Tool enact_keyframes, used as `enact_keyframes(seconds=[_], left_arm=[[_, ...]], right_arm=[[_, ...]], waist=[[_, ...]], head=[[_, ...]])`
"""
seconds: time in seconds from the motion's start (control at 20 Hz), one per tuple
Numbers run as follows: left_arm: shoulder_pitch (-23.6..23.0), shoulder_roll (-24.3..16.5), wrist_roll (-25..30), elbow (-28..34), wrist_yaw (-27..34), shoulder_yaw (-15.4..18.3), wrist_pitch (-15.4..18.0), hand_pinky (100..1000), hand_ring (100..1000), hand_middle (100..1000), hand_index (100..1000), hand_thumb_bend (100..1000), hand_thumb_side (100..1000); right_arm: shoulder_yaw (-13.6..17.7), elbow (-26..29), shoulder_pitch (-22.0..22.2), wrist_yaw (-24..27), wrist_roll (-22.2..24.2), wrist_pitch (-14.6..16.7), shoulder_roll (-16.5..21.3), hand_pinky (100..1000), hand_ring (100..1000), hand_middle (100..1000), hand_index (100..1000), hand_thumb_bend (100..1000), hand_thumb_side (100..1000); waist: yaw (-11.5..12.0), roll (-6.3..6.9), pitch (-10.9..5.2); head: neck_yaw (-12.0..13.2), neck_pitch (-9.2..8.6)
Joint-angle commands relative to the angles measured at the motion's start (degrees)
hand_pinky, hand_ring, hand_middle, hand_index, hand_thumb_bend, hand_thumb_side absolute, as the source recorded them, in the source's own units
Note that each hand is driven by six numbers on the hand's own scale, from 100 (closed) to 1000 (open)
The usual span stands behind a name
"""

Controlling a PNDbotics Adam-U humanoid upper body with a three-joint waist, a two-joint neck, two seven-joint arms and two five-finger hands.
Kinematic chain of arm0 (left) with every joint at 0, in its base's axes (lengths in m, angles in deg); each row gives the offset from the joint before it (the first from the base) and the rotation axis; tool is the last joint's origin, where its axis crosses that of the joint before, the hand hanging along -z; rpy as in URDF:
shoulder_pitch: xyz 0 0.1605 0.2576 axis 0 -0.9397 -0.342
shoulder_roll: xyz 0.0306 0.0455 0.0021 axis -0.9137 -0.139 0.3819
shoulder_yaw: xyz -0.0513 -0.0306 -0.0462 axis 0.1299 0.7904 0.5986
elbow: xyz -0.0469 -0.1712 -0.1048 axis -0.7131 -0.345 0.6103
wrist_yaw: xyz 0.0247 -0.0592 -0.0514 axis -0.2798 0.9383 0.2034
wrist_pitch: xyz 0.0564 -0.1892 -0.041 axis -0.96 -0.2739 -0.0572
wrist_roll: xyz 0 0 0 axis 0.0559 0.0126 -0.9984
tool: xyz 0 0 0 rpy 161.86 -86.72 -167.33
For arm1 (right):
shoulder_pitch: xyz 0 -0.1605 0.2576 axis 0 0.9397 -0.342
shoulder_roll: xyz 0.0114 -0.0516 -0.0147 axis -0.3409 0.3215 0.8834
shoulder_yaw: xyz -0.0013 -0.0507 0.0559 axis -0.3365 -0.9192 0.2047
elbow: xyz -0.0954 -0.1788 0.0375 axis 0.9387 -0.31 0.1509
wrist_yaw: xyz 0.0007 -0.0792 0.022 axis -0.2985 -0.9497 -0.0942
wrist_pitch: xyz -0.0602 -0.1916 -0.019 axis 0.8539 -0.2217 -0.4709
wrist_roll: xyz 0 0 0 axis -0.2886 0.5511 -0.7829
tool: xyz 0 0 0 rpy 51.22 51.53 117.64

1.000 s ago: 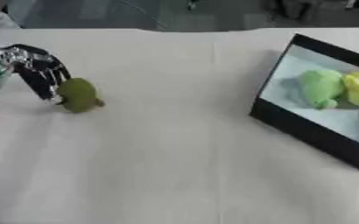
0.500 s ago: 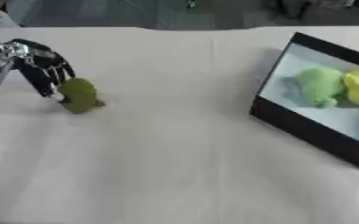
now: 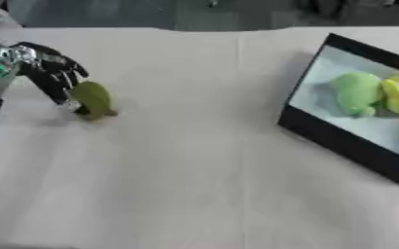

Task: Pick up the objects with one hand, pass them to the other hand, and then place them into the box on the other side of the table.

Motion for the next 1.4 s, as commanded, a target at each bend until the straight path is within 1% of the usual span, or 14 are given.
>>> enact_keyframes(seconds=[0.05, 0.2, 0.3, 0.45, 0.65, 0.75, 0.85, 1.0, 1.05, 1.15, 1.25, 1.4], left_arm=[[1.1, -0.9, -0.1, 0.9, -1.3, 0.3, -0.7, 875, 827, 742, 946, 578, 258], [1.0, -0.5, -1.3, 0.8, -3.8, -0.1, -1.4, 869, 825, 742, 923, 620, 230], [0.8, -0.1, -2.1, 0.5, -5.7, -0.5, -1.6, 856, 813, 728, 904, 625, 221], [0.5, 0.7, -3.3, 0.0, -6.9, -1.0, -1.9, 842, 790, 690, 857, 570, 210], [0.3, 1.5, -4.6, -0.6, -6.2, -1.3, -2.7, 823, 758, 642, 812, 493, 200], [0.2, 1.8, -5.8, -0.7, -5.6, -1.3, -3.5, 808, 742, 620, 797, 427, 198], [0.1, 2.0, -7.7, -0.7, -5.0, -1.3, -4.8, 792, 721, 598, 781, 388, 216], [-0.4, 2.1, -10.7, -0.8, -4.8, -1.6, -6.6, 762, 668, 543, 723, 386, 116], [-0.5, 2.1, -11.5, -0.8, -4.9, -1.7, -7.1, 741, 627, 509, 691, 381, 100], [-0.8, 2.1, -13.5, -0.6, -5.8, -1.9, -8.3, 696, 566, 454, 633, 338, 100], [-1.0, 1.9, -15.5, 0.1, -6.4, -2.2, -9.0, 667, 540, 425, 600, 305, 100], [-1.4, 1.5, -17.7, 1.4, -6.5, -2.7, -9.6, 631, 513, 392, 563, 299, 100]], right_arm=[[0.7, 0.6, -0.5, 0.3, -11.6, -11.2, 0.9, 831, 948, 849, 769, 141, 426], [0.7, 0.5, -0.6, 0.5, -11.7, -11.2, 0.8, 831, 948, 849, 769, 140, 426], [0.7, 0.6, -0.6, 0.5, -11.8, -11.1, 0.8, 831, 948, 849, 769, 139, 427], [0.8, 0.5, -0.5, 0.7, -11.9, -11.1, 0.7, 831, 948, 849, 770, 138, 428], [0.8, 0.4, -0.4, 0.9, -12.2, -11.1, 0.7, 831, 948, 849, 769, 135, 429], [0.9, 0.3, -0.4, 1.1, -12.4, -11.1, 0.6, 831, 948, 849, 769, 133, 430], [0.9, 0.2, -0.3, 1.2, -12.6, -11.0, 0.5, 831, 947, 849, 769, 133, 431], [0.9, 0.1, -0.3, 1.4, -12.8, -10.9, 0.5, 831, 947, 848, 768, 131, 431], [0.9, 0.1, -0.3, 1.4, -12.8, -10.8, 0.5, 831, 947, 848, 768, 130, 431], [0.9, 0.3, -0.3, 1.4, -12.8, -10.8, 0.5, 831, 947, 848, 768, 130, 430], [1.0, 0.5, -0.3, 1.3, -12.8, -10.8, 0.6, 830, 946, 847, 768, 129, 430], [1.1, 0.6, -0.3, 1.3, -12.8, -10.8, 0.5, 831, 946, 847, 767, 125, 432]], waist=[[0.0, -0.25, -1.72], [-0.1, -0.38, -1.66], [-0.2, -0.49, -1.59], [-0.2, -0.69, -1.48], [-0.3, -0.82, -1.44], [-0.3, -0.84, -1.44], [-0.3, -0.85, -1.46], [-0.4, -0.84, -1.47], [-0.4, -0.85, -1.48], [-0.4, -0.87, -1.5], [-0.4, -0.86, -1.53], [-0.4, -0.82, -1.59]], head=[[0.3, -0.04], [0.3, -0.19], [0.3, -0.25], [0.3, -0.25], [0.5, -0.08], [0.6, -0.06], [0.6, -0.07], [0.7, -0.14], [0.7, -0.16], [0.7, -0.13], [0.7, -0.08], [0.5, -0.01]])
